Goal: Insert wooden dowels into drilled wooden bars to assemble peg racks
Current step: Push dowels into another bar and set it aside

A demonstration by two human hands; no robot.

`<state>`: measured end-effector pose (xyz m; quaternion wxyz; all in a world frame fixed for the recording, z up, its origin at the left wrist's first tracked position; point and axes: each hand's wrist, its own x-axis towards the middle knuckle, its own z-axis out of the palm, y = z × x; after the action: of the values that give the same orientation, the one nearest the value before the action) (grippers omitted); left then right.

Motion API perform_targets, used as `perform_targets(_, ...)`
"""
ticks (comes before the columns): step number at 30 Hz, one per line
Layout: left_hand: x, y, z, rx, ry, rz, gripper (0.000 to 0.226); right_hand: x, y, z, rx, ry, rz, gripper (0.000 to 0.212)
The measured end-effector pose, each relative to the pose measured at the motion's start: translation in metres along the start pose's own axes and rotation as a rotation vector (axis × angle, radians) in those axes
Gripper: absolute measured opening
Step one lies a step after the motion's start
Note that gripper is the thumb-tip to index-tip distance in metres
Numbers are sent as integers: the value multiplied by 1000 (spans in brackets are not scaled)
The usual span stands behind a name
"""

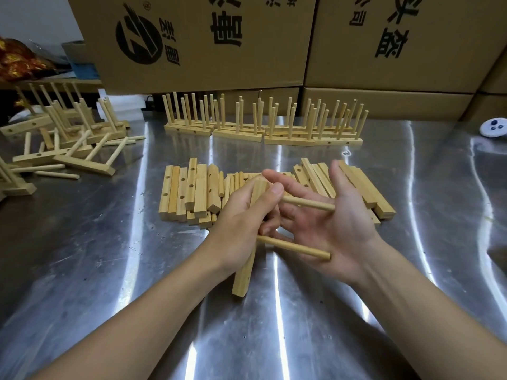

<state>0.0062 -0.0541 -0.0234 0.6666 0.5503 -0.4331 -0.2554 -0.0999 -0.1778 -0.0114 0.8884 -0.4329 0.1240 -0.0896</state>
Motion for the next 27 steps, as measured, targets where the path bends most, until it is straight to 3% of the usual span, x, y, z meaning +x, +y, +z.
perform_targets(15,-1,-8,7,-22,23,-77,36,-2,7,8,-223,207,-103,97)
perform_targets(27,-2,-3,6,13,10,-112,46,-6,3,16,-267,198,-62,89)
